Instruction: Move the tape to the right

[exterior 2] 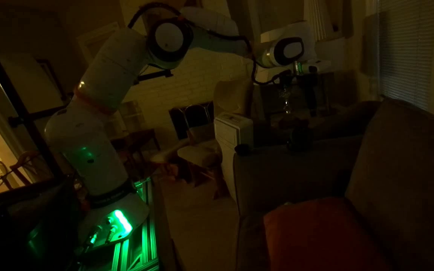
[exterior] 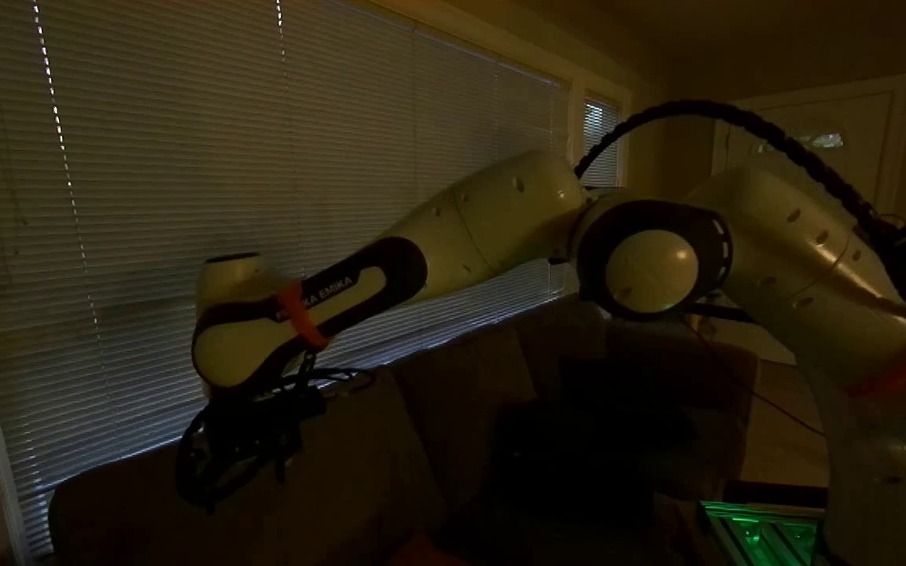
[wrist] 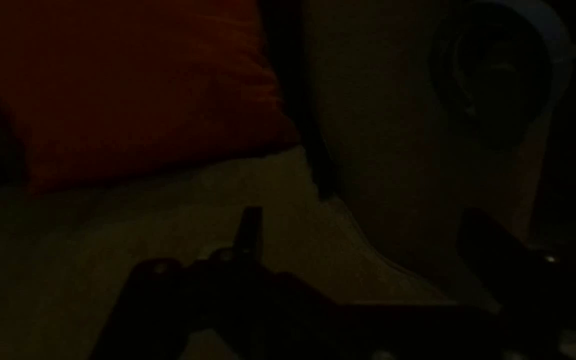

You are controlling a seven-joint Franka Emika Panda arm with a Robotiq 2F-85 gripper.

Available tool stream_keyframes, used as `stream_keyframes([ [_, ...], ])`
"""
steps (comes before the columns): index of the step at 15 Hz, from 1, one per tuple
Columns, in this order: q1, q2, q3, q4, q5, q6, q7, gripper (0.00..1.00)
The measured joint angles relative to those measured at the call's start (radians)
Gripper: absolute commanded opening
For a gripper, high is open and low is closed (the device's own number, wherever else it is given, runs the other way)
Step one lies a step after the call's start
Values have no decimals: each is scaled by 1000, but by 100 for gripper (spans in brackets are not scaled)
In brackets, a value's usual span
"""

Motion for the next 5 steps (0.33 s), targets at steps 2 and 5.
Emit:
stream_keyframes([
  [2,37,-57,-18,-30,-75,-99,19,100],
  [5,80,-124,-27,-72,-174,-237,35,100],
])
